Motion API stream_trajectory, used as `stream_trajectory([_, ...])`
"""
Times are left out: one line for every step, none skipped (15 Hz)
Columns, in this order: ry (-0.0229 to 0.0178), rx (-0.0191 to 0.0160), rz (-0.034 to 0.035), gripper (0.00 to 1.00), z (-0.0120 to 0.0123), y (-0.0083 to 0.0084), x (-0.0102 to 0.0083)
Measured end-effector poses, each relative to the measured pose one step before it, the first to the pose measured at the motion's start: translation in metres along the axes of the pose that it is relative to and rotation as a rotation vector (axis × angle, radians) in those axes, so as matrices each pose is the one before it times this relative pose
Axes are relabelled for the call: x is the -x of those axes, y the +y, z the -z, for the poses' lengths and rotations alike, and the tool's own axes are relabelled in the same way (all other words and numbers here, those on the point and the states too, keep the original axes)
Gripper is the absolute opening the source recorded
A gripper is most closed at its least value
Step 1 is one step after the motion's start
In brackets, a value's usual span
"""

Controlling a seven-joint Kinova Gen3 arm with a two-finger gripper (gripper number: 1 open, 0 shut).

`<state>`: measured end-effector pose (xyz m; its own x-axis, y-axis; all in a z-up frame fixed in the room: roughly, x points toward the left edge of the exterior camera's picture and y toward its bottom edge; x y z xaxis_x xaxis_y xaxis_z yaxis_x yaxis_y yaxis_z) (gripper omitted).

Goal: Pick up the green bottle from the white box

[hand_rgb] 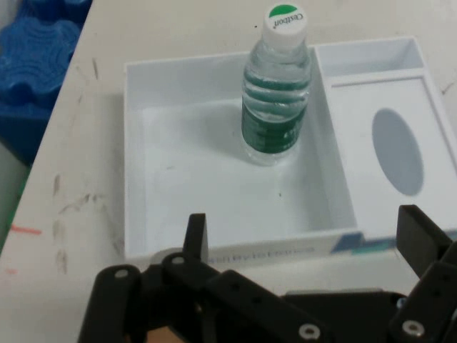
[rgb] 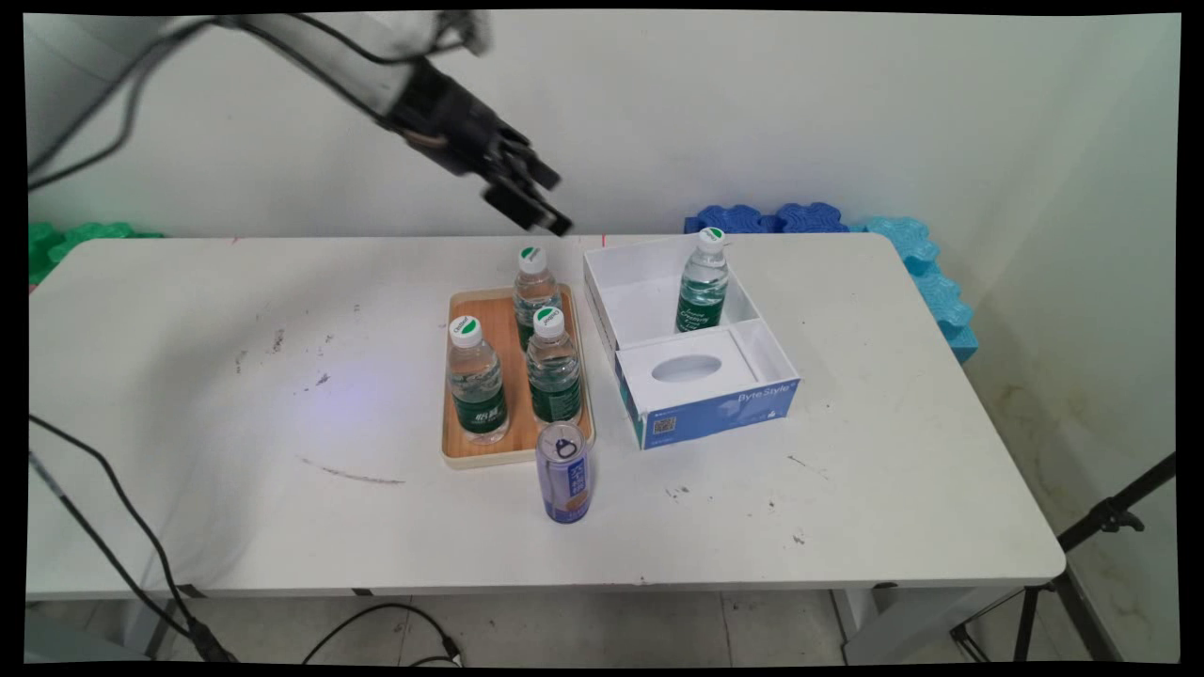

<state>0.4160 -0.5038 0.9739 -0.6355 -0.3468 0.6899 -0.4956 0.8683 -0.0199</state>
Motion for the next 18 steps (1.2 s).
stream_trajectory([-0.00689,0.00090,-0.00045,1.00,-0.01686,-0.00012,-0.00537])
stream_trajectory([-0.00513,0.00120,0.00049,1.00,-0.01652,-0.00037,-0.00522])
stream_trajectory([-0.00287,0.00165,0.00049,1.00,-0.01372,-0.00032,-0.00425])
stream_trajectory([-0.00123,0.00318,0.00029,1.00,-0.01521,-0.00063,-0.00456])
stream_trajectory([-0.00134,0.00353,-0.00019,1.00,-0.01439,-0.00071,-0.00404])
stream_trajectory([-0.00147,0.00321,-0.00070,1.00,-0.01352,-0.00102,-0.00353])
stream_trajectory([0.00012,0.00097,0.00035,1.00,-0.01062,-0.00127,-0.00210])
stream_trajectory([0.00049,0.00077,0.00107,1.00,-0.01188,-0.00131,-0.00248])
stream_trajectory([0.00119,-0.00070,0.00353,1.00,-0.00970,-0.00131,-0.00186])
stream_trajectory([0.00072,0.00140,0.00436,1.00,-0.01012,-0.00091,-0.00153])
stream_trajectory([0.00170,0.00166,0.00354,1.00,-0.00955,-0.00050,-0.00134])
stream_trajectory([0.00320,0.00079,0.00213,1.00,-0.00777,-0.00041,-0.00114])
stream_trajectory([0.00494,0.00173,0.00186,1.00,-0.00804,-0.00028,-0.00110])
stream_trajectory([0.00469,0.00141,0.00093,1.00,-0.00721,-0.00026,-0.00088])
stream_trajectory([0.00352,0.00051,0.00046,1.00,-0.00630,-0.00031,-0.00010])
stream_trajectory([0.00335,0.00068,-0.00009,1.00,-0.00484,-0.00017,-0.00004])
stream_trajectory([0.00352,0.00025,-0.00063,1.00,-0.00485,-0.00018,0.00028])
stream_trajectory([0.00246,0.00117,-0.00145,1.00,-0.00496,-0.00005,0.00002])
